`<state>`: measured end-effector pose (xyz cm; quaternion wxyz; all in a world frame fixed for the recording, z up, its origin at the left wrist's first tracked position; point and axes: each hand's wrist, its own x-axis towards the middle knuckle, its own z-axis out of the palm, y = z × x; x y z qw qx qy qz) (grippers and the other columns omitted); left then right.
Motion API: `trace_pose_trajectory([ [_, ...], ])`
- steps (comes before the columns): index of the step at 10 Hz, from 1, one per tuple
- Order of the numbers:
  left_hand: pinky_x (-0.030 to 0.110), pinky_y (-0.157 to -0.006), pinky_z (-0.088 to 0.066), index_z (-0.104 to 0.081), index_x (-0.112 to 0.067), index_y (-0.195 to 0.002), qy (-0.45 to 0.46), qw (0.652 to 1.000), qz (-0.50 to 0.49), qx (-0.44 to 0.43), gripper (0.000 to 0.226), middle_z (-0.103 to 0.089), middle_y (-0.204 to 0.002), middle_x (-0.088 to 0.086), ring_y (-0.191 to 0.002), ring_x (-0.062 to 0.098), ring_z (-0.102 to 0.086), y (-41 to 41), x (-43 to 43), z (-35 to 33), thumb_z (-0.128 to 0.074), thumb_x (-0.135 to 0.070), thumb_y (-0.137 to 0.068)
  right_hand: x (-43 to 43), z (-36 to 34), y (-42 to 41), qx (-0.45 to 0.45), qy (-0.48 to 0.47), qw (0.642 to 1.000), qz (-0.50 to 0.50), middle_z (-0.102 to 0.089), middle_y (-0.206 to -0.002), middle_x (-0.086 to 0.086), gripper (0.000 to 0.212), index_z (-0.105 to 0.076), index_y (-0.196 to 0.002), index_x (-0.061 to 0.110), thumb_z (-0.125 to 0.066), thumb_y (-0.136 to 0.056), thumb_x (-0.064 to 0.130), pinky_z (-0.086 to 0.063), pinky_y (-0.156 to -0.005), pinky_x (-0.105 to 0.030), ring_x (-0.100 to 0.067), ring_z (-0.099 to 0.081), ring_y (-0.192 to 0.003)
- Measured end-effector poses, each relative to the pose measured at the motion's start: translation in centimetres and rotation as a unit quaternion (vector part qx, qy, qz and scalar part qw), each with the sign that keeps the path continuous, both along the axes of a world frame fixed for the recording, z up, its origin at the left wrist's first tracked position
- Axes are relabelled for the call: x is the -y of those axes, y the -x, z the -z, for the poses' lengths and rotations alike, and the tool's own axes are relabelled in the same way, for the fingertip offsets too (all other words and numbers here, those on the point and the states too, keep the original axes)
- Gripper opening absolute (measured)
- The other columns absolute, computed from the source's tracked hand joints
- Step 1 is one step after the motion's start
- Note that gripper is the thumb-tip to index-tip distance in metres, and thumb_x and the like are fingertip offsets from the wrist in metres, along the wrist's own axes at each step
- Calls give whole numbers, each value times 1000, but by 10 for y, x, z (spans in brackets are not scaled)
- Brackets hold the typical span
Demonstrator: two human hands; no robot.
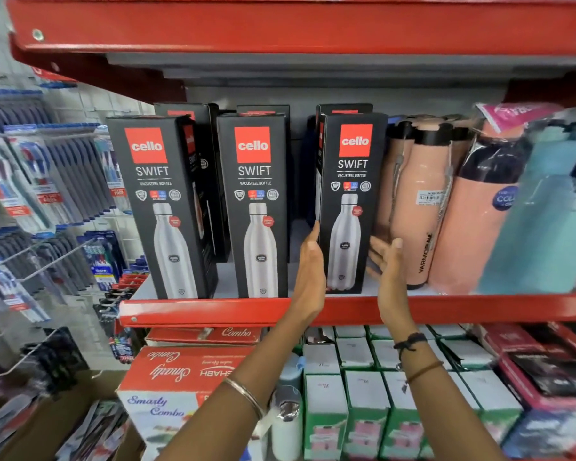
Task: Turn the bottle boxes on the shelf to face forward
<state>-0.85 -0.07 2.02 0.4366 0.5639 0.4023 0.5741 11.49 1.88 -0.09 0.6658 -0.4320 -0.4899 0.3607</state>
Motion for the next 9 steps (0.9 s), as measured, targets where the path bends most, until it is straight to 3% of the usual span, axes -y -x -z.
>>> trace_pose_trajectory([
  [1, 46, -123, -11, -22, -40, -145, -14, 1000, 9, -13, 52, -20, -146, -26, -137, 0, -15, 2, 8, 1, -9, -54, -96, 5, 1, -5, -3, -5, 1000, 3, -50, -141, -6, 56, -52, -125, 25, -17, -93, 56, -40, -99, -32, -18, -49, -124],
  [2, 48, -121, -14, -26, -59, -131, -42, 998, 10, -35, 75, -24, -137, -41, -144, 7, -19, 6, 17, 6, -15, -92, -64, 11, 1, -11, -6, -2, 1000, -4, -53, -138, -5, 61, -53, -128, 18, -18, -95, 55, -42, -105, -38, -16, -51, -121],
  [4, 60, -119, -14, -28, -69, -122, -45, 998, 29, -37, 80, -21, -156, -16, -149, 17, -16, 14, 28, 7, -15, -100, -49, 26, 0, -21, 25, -1, 999, -35, -59, -130, -1, 76, -59, -125, 20, -24, -80, 71, -46, -98, -36, -7, -58, -113],
  [5, 59, -119, -16, -27, -70, -124, -40, 997, 25, -54, 77, -21, -157, -15, -149, 16, -17, 14, 33, 7, -15, -99, -53, 30, -1, -22, 32, 1, 999, -43, -60, -125, 2, 73, -56, -128, 17, -26, -86, 68, -47, -98, -33, 3, -61, -102],
  [6, 56, -120, -18, -26, -69, -125, -44, 996, 18, -69, 72, -23, -151, -20, -148, 15, -19, 13, 35, 12, -15, -96, -59, 34, 1, -21, 47, 3, 998, -47, -56, -132, 0, 69, -51, -133, 16, -30, -85, 62, -43, -105, -37, -7, -58, -113],
  [7, 51, -121, -17, -23, -61, -133, -37, 996, -5, -83, 78, -22, -148, -30, -146, 3, -19, 12, 40, 14, -14, -94, -63, 37, 10, -20, 86, 15, 996, -33, -54, -139, -1, 63, -50, -134, 24, -36, -86, 63, -42, -106, -35, -14, -54, -124],
  [8, 36, -123, -15, -23, -41, -143, -122, 986, -69, -90, 67, -24, -150, -29, -143, -8, -18, 10, 47, 9, -15, -73, -84, 54, 26, -26, 144, 3, 990, 6, -56, -132, 9, 50, -52, -132, 28, -44, -90, 53, -42, -94, -15, 4, -53, -115],
  [9, 32, -121, -15, -25, -25, -148, -251, 953, -112, -126, 57, -26, -158, -8, -147, 4, -18, 19, 58, -17, -24, -49, -96, 95, 58, -25, 179, 20, 983, 30, -57, -122, 19, 56, -53, -128, 30, -42, -85, 65, -41, -84, -8, 14, -49, -106],
])
